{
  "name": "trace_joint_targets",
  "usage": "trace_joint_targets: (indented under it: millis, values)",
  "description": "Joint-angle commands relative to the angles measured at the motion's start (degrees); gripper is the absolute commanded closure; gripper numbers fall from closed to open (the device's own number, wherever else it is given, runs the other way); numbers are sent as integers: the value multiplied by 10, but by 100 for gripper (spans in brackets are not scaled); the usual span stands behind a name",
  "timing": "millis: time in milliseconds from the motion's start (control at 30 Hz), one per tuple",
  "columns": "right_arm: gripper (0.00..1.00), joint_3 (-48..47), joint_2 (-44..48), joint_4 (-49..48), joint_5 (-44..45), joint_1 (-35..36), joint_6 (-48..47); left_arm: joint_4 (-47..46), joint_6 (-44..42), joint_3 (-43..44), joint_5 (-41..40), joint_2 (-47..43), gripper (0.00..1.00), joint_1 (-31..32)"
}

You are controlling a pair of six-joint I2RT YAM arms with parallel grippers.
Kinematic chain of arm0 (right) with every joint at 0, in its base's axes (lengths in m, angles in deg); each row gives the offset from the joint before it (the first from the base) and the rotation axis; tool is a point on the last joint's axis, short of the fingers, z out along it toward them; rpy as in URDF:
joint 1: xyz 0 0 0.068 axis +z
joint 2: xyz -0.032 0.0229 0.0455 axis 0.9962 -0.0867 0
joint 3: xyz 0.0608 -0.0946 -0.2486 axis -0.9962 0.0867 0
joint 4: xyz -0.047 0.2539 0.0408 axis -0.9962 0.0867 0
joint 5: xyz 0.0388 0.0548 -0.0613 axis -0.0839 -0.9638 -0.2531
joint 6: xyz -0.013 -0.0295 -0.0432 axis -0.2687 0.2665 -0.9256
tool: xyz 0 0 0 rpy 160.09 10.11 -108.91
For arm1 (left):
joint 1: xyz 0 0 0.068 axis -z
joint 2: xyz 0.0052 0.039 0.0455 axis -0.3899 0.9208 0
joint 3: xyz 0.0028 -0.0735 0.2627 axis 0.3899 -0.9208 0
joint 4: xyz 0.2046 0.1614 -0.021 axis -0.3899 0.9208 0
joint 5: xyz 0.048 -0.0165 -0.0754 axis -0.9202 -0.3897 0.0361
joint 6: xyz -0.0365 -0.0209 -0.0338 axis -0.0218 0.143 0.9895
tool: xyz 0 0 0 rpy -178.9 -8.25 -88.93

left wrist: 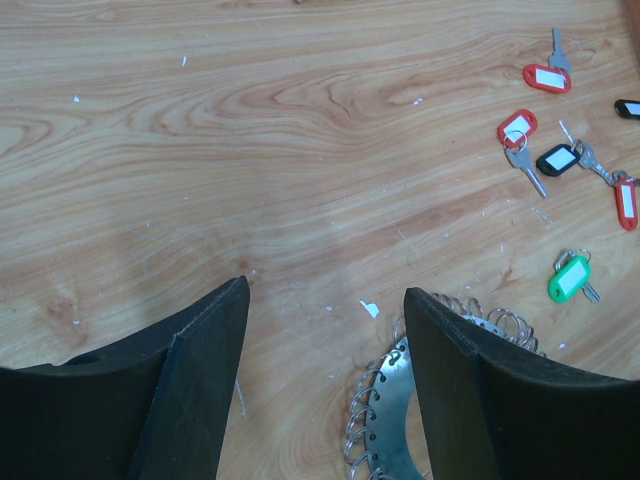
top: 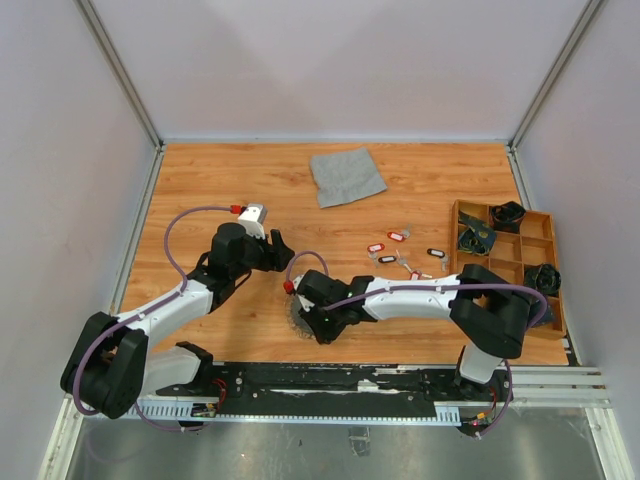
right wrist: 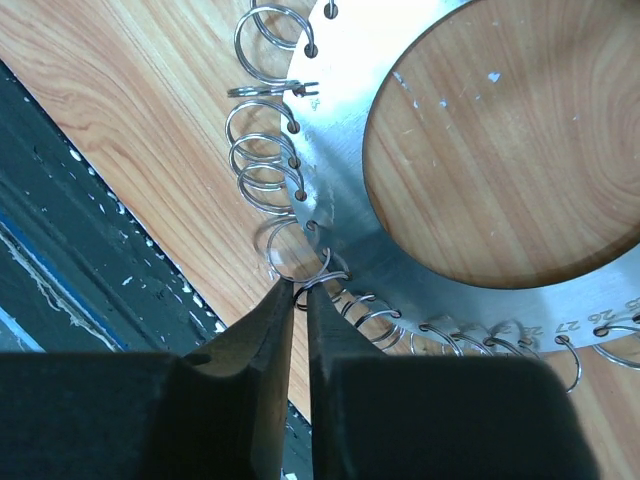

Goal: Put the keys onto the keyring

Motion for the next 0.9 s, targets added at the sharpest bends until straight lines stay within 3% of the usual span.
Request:
trace_joint_targets:
  millis: [0, 133, 400, 633, 867]
  values:
    - [93, -13, 4, 21, 26, 9, 2, -18, -5, 2, 7, -11, 32, -4]
    - [99, -7, 24, 14, 27, 9, 0, -14, -6, 3, 7, -21, 32, -4]
    - [99, 20, 81, -14, -4, -5, 10, 12, -3, 8, 15, -68, 32, -1]
    - [99, 60, 163, -44, -38, -38, 30, 47, -12, 26, -11, -107, 32, 53]
    - [99, 88, 265, -41, -39, -64, -27, 51, -13, 32, 46, -158, 32, 61]
